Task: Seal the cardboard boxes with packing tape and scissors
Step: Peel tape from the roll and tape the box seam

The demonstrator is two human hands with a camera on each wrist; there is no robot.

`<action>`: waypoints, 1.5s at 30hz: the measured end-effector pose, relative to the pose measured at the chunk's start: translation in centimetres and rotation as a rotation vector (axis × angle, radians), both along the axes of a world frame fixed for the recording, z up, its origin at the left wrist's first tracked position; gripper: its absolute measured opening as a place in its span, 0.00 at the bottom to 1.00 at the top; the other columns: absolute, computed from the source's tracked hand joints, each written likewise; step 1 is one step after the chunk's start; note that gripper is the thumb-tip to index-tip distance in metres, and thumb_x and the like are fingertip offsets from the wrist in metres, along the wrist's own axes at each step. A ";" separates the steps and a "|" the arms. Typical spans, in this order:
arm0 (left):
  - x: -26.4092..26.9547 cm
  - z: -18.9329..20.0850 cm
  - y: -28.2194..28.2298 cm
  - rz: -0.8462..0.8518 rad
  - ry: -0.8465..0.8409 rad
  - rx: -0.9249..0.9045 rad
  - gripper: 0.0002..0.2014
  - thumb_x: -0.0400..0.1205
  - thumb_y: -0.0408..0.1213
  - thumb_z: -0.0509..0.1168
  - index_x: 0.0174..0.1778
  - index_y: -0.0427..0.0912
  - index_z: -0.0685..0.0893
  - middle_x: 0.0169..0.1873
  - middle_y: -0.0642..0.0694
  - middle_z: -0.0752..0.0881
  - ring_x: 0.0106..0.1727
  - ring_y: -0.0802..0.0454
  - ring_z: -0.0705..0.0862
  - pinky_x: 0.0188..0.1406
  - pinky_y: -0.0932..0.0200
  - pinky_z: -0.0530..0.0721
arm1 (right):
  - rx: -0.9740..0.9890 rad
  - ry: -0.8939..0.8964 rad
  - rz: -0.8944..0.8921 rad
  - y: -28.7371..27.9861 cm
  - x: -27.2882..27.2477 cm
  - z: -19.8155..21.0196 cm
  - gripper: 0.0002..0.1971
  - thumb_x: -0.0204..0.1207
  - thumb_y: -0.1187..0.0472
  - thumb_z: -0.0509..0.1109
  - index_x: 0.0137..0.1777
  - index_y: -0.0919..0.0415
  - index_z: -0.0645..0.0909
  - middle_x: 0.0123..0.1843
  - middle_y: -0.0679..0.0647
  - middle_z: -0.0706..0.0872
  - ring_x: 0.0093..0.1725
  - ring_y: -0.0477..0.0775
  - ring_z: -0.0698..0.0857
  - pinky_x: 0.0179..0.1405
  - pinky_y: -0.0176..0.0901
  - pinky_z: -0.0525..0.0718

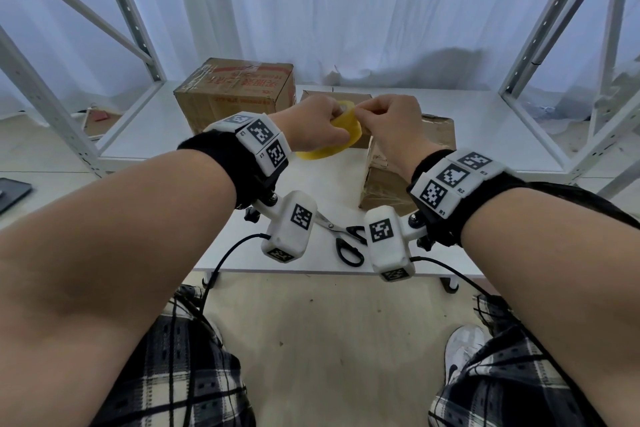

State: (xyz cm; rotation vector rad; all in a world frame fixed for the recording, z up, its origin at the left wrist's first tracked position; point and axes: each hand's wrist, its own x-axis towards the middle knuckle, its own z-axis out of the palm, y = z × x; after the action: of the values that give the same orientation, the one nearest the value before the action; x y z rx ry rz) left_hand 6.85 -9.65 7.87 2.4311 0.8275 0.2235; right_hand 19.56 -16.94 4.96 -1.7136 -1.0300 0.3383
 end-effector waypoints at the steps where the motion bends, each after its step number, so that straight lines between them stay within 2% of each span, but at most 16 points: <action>1: 0.0 0.0 0.0 -0.006 -0.006 -0.007 0.16 0.80 0.39 0.65 0.61 0.35 0.81 0.50 0.38 0.85 0.46 0.46 0.82 0.45 0.56 0.81 | 0.005 0.041 -0.001 0.0 0.2 0.0 0.05 0.75 0.65 0.74 0.38 0.58 0.86 0.38 0.53 0.87 0.43 0.54 0.86 0.52 0.51 0.88; 3: -0.3 0.3 -0.1 -0.029 -0.023 -0.030 0.14 0.80 0.38 0.65 0.59 0.37 0.81 0.50 0.40 0.85 0.49 0.45 0.84 0.49 0.52 0.83 | 0.016 0.131 0.044 -0.2 0.5 0.1 0.08 0.76 0.65 0.74 0.36 0.56 0.83 0.36 0.53 0.85 0.39 0.52 0.84 0.46 0.48 0.87; 6: -0.7 0.6 -0.1 -0.080 -0.033 -0.043 0.12 0.80 0.37 0.65 0.59 0.40 0.80 0.47 0.42 0.85 0.47 0.48 0.84 0.48 0.55 0.83 | -0.028 0.187 0.120 -0.6 0.7 0.4 0.08 0.79 0.63 0.71 0.38 0.56 0.81 0.38 0.53 0.84 0.39 0.51 0.82 0.40 0.40 0.82; 12: -1.0 0.5 -0.2 -0.124 0.007 -0.024 0.14 0.79 0.35 0.65 0.60 0.36 0.81 0.49 0.33 0.85 0.42 0.46 0.82 0.41 0.57 0.81 | -0.165 0.235 0.177 -0.6 0.9 0.8 0.07 0.84 0.62 0.64 0.43 0.59 0.80 0.41 0.56 0.82 0.37 0.49 0.80 0.34 0.35 0.80; 14: -0.8 0.5 -0.2 -0.115 -0.005 -0.038 0.14 0.79 0.35 0.65 0.60 0.36 0.81 0.51 0.33 0.85 0.48 0.40 0.85 0.49 0.50 0.84 | -0.170 0.167 0.176 -0.6 0.9 1.0 0.07 0.85 0.61 0.62 0.45 0.59 0.79 0.41 0.53 0.81 0.39 0.48 0.78 0.39 0.37 0.81; 17: -0.6 0.4 0.0 -0.064 -0.056 -0.106 0.14 0.78 0.35 0.66 0.60 0.36 0.81 0.51 0.36 0.87 0.53 0.40 0.87 0.57 0.43 0.86 | -0.156 0.020 0.160 -0.3 0.6 1.0 0.07 0.85 0.62 0.62 0.45 0.57 0.78 0.40 0.50 0.79 0.43 0.50 0.78 0.50 0.46 0.81; 20: -0.6 0.3 0.2 -0.028 -0.110 -0.178 0.13 0.77 0.35 0.67 0.58 0.38 0.82 0.50 0.38 0.89 0.51 0.42 0.89 0.57 0.40 0.86 | -0.047 0.002 0.065 0.0 0.2 0.7 0.03 0.82 0.62 0.66 0.47 0.57 0.81 0.42 0.49 0.81 0.46 0.51 0.81 0.55 0.50 0.85; 23: -0.3 0.4 0.2 -0.017 -0.135 -0.166 0.14 0.77 0.33 0.66 0.57 0.35 0.83 0.50 0.33 0.88 0.52 0.36 0.87 0.57 0.39 0.85 | -0.007 0.007 0.036 -0.1 0.3 0.7 0.11 0.81 0.62 0.68 0.62 0.63 0.84 0.50 0.51 0.84 0.52 0.50 0.82 0.62 0.47 0.83; 26: 0.1 0.3 0.1 0.005 -0.133 -0.137 0.16 0.76 0.35 0.66 0.56 0.30 0.83 0.51 0.30 0.87 0.52 0.34 0.86 0.57 0.39 0.85 | 0.011 0.010 0.069 -0.1 0.1 0.7 0.11 0.79 0.65 0.69 0.59 0.62 0.87 0.51 0.53 0.88 0.55 0.54 0.86 0.64 0.53 0.83; 29: 0.3 0.1 0.3 0.037 -0.138 -0.126 0.17 0.76 0.36 0.66 0.56 0.29 0.83 0.44 0.32 0.86 0.41 0.41 0.85 0.47 0.47 0.85 | 0.048 0.018 0.037 0.0 -0.1 0.7 0.08 0.77 0.64 0.72 0.53 0.61 0.90 0.47 0.53 0.90 0.53 0.55 0.88 0.62 0.55 0.84; 31: 0.4 0.2 0.2 0.049 -0.137 -0.102 0.16 0.77 0.36 0.66 0.56 0.29 0.83 0.39 0.38 0.82 0.38 0.48 0.79 0.39 0.55 0.79 | 0.074 0.049 0.013 0.1 -0.2 0.7 0.04 0.76 0.64 0.73 0.47 0.58 0.90 0.43 0.51 0.90 0.50 0.54 0.88 0.60 0.54 0.85; 33: 0.3 0.3 0.2 0.035 -0.138 -0.106 0.15 0.78 0.36 0.66 0.57 0.32 0.83 0.41 0.40 0.84 0.40 0.48 0.81 0.41 0.55 0.80 | 0.084 0.093 -0.014 0.1 -0.2 0.8 0.05 0.75 0.64 0.74 0.39 0.54 0.87 0.38 0.48 0.87 0.46 0.52 0.86 0.58 0.52 0.86; 35: 0.0 0.4 0.2 0.004 -0.133 -0.124 0.14 0.78 0.35 0.66 0.59 0.37 0.83 0.48 0.40 0.87 0.47 0.46 0.85 0.50 0.52 0.84 | 0.088 0.111 -0.021 0.1 0.2 0.7 0.08 0.75 0.63 0.75 0.36 0.52 0.84 0.36 0.47 0.85 0.43 0.50 0.84 0.55 0.52 0.86; 38: -0.4 0.4 0.2 -0.046 -0.114 -0.137 0.13 0.78 0.35 0.67 0.59 0.41 0.82 0.51 0.40 0.88 0.53 0.45 0.87 0.58 0.46 0.85 | 0.063 0.092 0.030 0.0 0.7 0.7 0.07 0.77 0.62 0.73 0.38 0.54 0.82 0.38 0.49 0.84 0.43 0.51 0.83 0.52 0.50 0.86; 42: -0.5 0.4 0.2 -0.069 -0.101 -0.132 0.14 0.77 0.35 0.67 0.58 0.39 0.82 0.50 0.39 0.88 0.52 0.43 0.87 0.58 0.44 0.85 | -0.032 -0.060 0.064 0.0 0.6 0.7 0.06 0.84 0.60 0.64 0.49 0.61 0.81 0.40 0.49 0.80 0.39 0.43 0.78 0.38 0.33 0.76; 45: -0.5 0.2 0.2 -0.061 -0.092 -0.124 0.14 0.77 0.35 0.67 0.58 0.39 0.82 0.50 0.36 0.88 0.53 0.39 0.86 0.56 0.45 0.85 | -0.104 -0.133 0.071 0.0 0.6 0.7 0.07 0.86 0.60 0.59 0.54 0.60 0.77 0.48 0.54 0.79 0.45 0.48 0.77 0.34 0.29 0.70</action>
State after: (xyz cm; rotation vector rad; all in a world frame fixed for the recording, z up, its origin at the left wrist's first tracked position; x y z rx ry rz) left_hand 6.38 -9.44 8.10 2.3078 0.7041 0.2517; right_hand 20.18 -16.92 5.63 -1.8149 -1.1901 0.3322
